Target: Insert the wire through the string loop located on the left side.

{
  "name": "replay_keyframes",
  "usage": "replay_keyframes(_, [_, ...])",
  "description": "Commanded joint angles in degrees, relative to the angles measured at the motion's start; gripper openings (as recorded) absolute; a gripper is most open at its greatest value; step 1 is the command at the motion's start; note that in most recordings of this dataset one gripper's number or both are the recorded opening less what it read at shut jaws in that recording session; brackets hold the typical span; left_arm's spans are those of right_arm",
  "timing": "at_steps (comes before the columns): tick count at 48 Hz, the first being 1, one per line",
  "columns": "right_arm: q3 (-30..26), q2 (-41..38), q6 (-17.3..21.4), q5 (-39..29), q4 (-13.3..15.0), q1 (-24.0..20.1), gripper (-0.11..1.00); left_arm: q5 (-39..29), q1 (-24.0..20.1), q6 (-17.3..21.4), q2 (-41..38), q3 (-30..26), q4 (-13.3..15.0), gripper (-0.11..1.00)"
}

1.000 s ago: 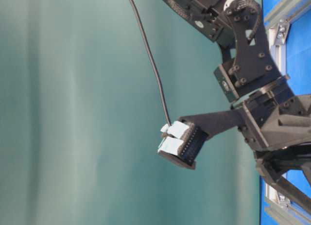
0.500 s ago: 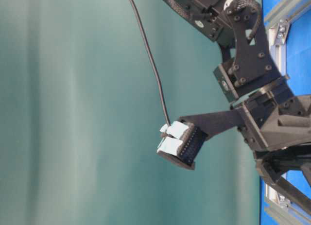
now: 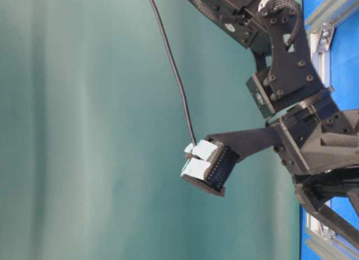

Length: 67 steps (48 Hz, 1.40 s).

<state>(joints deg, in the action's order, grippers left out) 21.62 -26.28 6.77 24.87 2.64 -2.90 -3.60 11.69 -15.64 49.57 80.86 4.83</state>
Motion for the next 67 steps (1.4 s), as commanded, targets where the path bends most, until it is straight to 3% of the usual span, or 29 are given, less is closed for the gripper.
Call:
replay_keyframes(1, [-0.9, 1.8, 0.1, 0.4, -0.2, -0.2, 0.92, 0.1, 0.1, 0.1, 0.1, -0.6, -0.2, 0.83])
replay_keyframes(6, [-0.8, 3.0, 0.2, 0.1, -0.2, -0.1, 0.92, -0.2, 0.1, 0.4, 1.1, -0.8, -0.2, 0.77])
replay_keyframes(27, [-0.2, 13.5, -0.1, -6.6, -0.2, 0.1, 0.92, -0.5, -1.5, 1.0, 11.0, -2.5, -1.2, 0.77])
replay_keyframes(37, [0.0, 16.7, -0.1, -9.1, -0.2, 0.3, 0.92, -0.4, -3.9, 3.7, 14.2, -3.3, -1.2, 0.77])
replay_keyframes(47, [0.2, 17.7, -0.1, -9.2, -0.1, 0.4, 0.92, -0.4, -5.4, 6.3, 14.5, -3.4, -1.2, 0.77])
replay_keyframes(67, [0.4, 17.8, -0.1, -9.2, 0.0, 0.5, 0.92, -0.5, -5.5, 6.4, 14.5, -3.4, -1.2, 0.77])
